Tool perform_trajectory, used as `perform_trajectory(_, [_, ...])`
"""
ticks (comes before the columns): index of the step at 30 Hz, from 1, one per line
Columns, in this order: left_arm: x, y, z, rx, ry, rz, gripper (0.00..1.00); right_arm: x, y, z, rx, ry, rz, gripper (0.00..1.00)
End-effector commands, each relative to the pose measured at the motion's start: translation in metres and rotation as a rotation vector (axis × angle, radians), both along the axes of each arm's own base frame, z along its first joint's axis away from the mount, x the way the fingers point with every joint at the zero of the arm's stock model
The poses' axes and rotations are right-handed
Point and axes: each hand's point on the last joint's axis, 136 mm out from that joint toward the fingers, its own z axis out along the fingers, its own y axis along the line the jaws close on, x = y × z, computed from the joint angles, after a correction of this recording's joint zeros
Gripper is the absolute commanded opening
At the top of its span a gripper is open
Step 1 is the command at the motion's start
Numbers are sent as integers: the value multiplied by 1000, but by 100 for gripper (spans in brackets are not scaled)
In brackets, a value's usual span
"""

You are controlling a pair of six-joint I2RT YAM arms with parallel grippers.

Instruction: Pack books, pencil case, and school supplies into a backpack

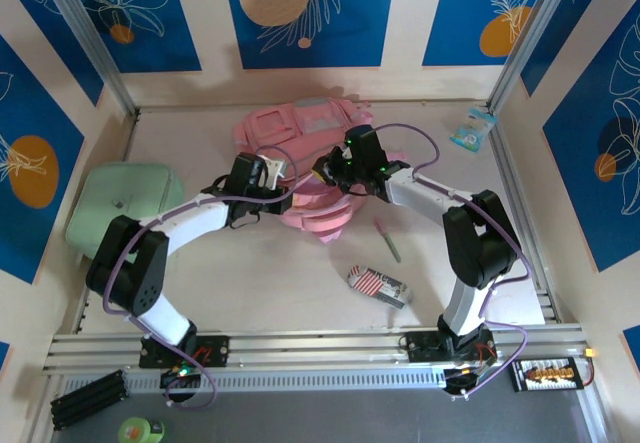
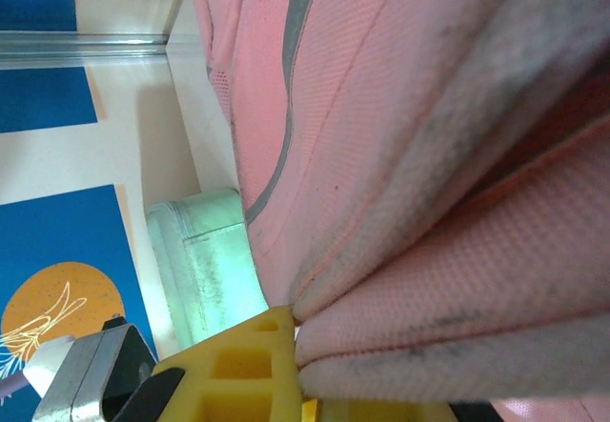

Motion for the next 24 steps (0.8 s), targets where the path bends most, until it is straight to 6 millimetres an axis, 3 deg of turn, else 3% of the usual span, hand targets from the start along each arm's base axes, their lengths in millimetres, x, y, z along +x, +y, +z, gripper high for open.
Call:
perform_trajectory(1, [-8, 21, -5, 117, -3, 15, 0, 6, -6, 39, 1, -106, -1, 5])
perform_trajectory(6, [-13, 59, -7, 272, -9, 56, 0, 8, -29, 35, -78, -101, -53, 3])
perform_trajectory(9, [-6, 78, -14, 336, 17, 84, 0, 7, -36, 37, -97, -109, -52, 3])
perform_trajectory(19, [73, 114, -22, 438, 11, 151, 3, -4, -32, 29, -106, -108, 36, 3])
perform_trajectory(22, [80, 116, -11, 439, 0, 153, 21, -12, -31, 28, -148, -108, 116, 14])
perform_trajectory(24, [75, 116, 3, 420, -23, 167, 35, -22, -37, 24, -221, -107, 154, 37])
